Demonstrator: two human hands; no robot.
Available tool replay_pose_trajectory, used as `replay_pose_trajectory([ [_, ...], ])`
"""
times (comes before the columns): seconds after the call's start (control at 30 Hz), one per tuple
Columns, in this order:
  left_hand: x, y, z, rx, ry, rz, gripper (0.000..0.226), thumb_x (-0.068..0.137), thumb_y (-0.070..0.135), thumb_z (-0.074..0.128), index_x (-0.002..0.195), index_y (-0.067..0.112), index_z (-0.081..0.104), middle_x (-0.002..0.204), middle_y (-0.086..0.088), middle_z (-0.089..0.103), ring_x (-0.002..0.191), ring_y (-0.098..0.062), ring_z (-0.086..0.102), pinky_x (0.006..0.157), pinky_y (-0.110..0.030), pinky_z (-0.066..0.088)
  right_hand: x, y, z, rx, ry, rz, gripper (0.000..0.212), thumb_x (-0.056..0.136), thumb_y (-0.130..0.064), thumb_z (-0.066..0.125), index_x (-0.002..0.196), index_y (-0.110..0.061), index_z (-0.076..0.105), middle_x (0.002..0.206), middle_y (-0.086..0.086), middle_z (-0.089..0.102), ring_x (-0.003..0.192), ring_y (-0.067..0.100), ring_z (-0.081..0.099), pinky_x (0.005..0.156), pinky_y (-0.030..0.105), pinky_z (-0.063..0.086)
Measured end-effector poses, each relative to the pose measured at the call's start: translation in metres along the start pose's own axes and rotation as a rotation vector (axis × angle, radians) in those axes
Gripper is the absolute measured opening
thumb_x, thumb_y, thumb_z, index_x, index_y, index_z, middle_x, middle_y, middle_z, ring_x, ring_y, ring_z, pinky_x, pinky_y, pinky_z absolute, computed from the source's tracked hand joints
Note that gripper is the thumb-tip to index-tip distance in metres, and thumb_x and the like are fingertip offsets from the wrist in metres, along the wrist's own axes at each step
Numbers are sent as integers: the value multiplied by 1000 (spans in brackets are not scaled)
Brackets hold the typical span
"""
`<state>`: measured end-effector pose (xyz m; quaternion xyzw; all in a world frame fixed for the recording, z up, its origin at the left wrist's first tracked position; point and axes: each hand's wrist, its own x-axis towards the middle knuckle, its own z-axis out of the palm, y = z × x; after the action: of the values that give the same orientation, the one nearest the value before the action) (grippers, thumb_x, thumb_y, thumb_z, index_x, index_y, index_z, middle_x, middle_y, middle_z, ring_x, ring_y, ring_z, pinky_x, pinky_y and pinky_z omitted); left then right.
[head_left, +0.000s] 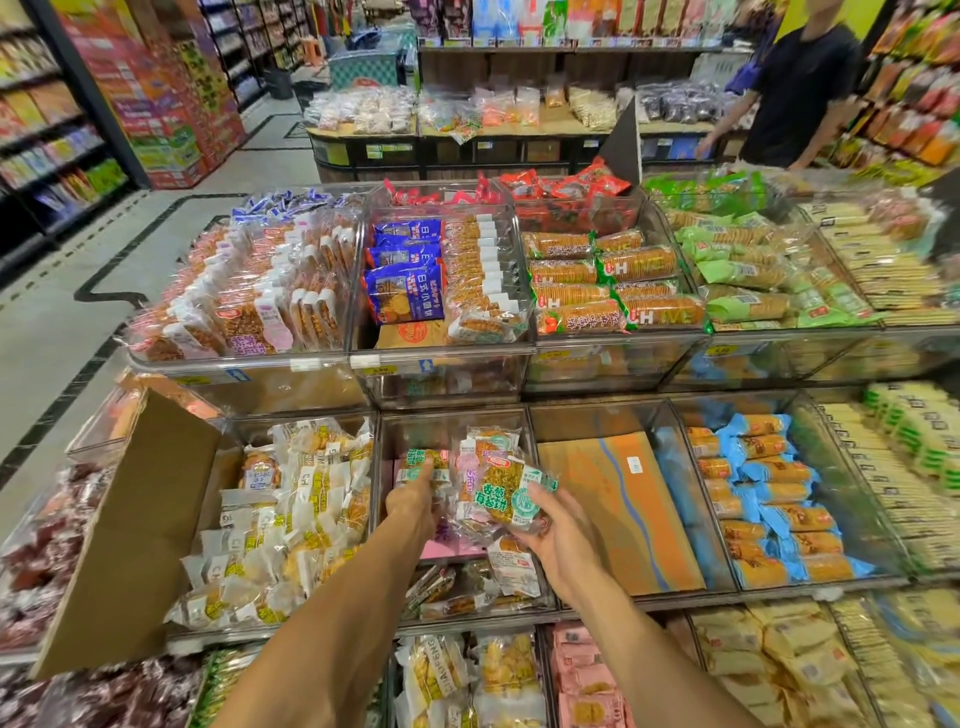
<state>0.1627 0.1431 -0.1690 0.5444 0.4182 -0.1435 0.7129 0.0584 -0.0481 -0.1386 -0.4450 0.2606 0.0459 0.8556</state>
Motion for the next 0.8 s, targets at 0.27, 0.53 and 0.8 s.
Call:
replay_pose_trajectory([
  [0.27,-3,-16,-8,87,116,114,60,88,28,84,123,-12,59,99,-22,72,90,-37,72,79,-45,60,0,2,0,-143,-38,-16,76,79,-26,86,144,-6,53,139,16,63,112,28,72,97,47,60],
  [0.53,-60,-11,-31,236,88,329,44,88,38,82,68,11,54,62,-9,54,57,-21,49,59,-39,42,5,-19,9,-174,-97,29,74,79,-32,86,136,1,50,123,12,68,90,29,79,108,62,49],
  [0.8,-114,22,-46,33,-214,300,41,77,32,86,91,-3,69,95,-17,72,85,-28,57,77,-41,48,2,-37,23,-144,-110,11,67,85,-26,85,137,-2,50,105,7,65,82,18,77,108,59,51],
])
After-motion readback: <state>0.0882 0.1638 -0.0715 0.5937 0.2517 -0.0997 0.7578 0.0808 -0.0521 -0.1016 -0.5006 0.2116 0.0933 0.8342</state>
